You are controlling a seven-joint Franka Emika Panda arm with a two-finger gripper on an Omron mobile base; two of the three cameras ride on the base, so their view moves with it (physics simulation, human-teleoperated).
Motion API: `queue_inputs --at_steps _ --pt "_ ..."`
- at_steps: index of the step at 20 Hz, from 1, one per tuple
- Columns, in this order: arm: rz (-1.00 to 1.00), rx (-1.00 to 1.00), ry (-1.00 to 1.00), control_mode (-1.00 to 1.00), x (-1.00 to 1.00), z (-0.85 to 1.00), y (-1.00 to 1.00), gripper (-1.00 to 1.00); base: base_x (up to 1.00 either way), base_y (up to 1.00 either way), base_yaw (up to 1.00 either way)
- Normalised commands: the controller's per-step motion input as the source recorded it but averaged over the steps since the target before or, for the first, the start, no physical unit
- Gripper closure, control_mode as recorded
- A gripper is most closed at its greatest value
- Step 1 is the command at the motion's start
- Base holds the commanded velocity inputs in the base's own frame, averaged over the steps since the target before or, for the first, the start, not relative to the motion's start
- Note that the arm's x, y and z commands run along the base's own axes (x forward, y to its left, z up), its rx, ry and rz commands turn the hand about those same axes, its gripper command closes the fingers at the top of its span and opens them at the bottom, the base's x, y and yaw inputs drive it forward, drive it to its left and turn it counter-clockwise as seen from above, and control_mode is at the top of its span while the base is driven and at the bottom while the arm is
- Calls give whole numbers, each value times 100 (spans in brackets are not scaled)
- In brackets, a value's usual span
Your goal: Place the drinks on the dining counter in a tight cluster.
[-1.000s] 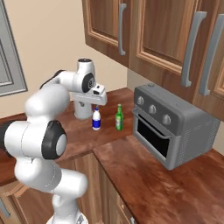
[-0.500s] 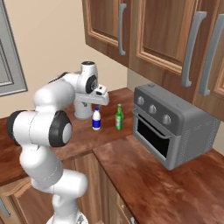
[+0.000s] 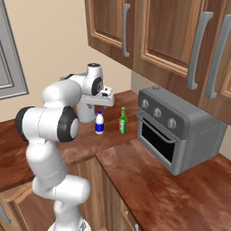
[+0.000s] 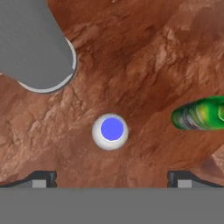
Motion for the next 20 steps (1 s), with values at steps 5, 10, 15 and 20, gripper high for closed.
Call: queue_inputs --at_steps 5,10,15,20 --pt "5 0 0 -100 29 -16 0 -100 0 0 0" --pt "5 0 0 -100 16 -21 0 -100 0 0 0" --pt "3 0 0 -100 0 -9 0 -100 0 0 0" --pt "3 0 3 -100 0 -15 0 -100 0 0 0"
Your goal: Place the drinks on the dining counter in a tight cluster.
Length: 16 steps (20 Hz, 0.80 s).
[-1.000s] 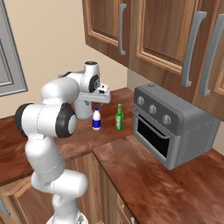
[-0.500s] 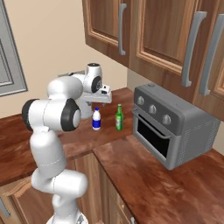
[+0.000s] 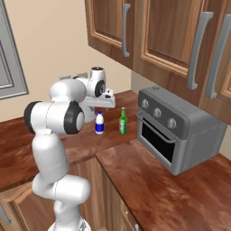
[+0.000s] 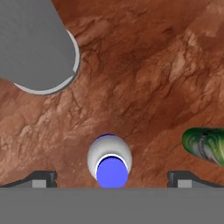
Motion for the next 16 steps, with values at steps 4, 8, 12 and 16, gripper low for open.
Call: queue_inputs --at_steps 4,8,12,16 --pt "3 0 6 -100 0 -19 0 -100 0 0 0" --pt "3 0 3 -100 0 -14 0 -100 0 0 0" --pt "2 0 1 -100 1 -21 0 -100 0 0 0" --pt "2 0 1 -100 6 -22 0 -100 0 0 0"
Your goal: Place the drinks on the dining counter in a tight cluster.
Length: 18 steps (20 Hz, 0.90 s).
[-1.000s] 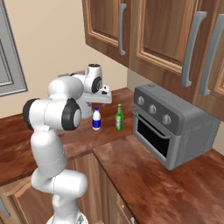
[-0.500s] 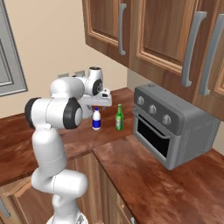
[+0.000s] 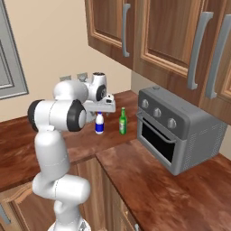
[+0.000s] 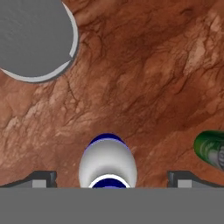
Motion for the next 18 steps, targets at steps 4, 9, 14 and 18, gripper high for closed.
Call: queue_inputs --at_steps 4,9,14,18 --pt "1 0 0 -100 1 -10 0 -100 0 0 0" --pt "0 0 0 -100 0 0 0 -100 0 0 0" --pt "0 0 0 -100 0 0 0 100 0 0 0" --pt "0 0 0 -100 0 0 0 100 0 0 0"
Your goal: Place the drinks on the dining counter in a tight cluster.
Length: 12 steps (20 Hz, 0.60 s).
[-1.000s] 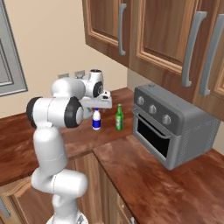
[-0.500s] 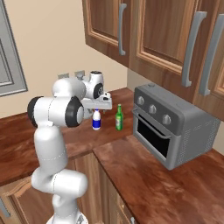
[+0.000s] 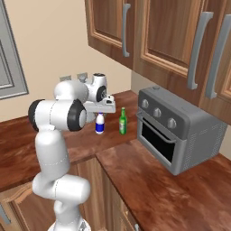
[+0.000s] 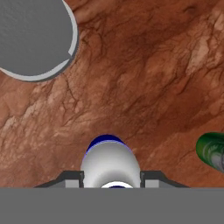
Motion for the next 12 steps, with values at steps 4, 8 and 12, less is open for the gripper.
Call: queue_inputs --at_steps 4,8,12 --pt "0 0 0 -100 -20 -1 0 100 0 0 0" --pt "0 0 -1 -100 -64 12 0 100 0 0 0" --pt "0 0 -5 -100 -100 55 0 100 0 0 0"
